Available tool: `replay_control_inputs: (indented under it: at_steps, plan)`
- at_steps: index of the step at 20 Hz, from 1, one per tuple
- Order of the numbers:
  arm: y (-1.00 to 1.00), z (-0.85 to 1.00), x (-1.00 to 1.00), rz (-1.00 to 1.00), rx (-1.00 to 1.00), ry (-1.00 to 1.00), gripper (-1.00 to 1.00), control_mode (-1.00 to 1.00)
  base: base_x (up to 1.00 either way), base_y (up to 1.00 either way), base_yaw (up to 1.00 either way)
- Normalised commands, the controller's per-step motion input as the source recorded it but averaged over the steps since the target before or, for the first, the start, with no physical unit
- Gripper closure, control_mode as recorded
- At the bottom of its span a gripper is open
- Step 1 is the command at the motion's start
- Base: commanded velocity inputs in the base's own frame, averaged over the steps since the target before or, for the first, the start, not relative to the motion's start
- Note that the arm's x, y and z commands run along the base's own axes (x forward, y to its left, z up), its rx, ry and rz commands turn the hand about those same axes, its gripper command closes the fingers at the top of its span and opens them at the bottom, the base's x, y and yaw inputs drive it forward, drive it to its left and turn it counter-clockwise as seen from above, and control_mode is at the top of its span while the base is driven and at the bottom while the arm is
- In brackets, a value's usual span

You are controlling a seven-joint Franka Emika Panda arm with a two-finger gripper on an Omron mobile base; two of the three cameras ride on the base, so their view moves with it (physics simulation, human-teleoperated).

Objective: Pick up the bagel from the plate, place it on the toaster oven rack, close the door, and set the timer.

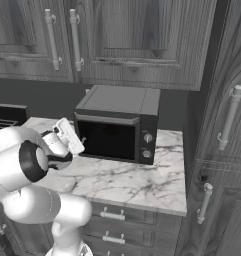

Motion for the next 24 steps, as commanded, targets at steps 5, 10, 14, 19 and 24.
replay_control_inputs:
  at_steps: [5,10,14,19,24]
  plan:
    - [0.00,1.00,0.07,0.11,-0.06,0.02,-1.00,-1.00,0.00,0.00,0.00]
    - [0.00,1.00,0.26,0.19,-0.01,0.00,-1.00,-1.00,0.00,0.00,0.00]
    - [0.03,1.00,0.16,0.22,0.00,0.04,-1.00,-1.00,0.00,0.00,0.00]
    - [0.02,1.00,0.27,0.21,-0.02,0.12,-1.00,-1.00,0.00,0.00,0.00]
    - [0.04,1.00,-0.18,0.17,-0.08,0.19,-1.00,-1.00,0.00,0.00,0.00]
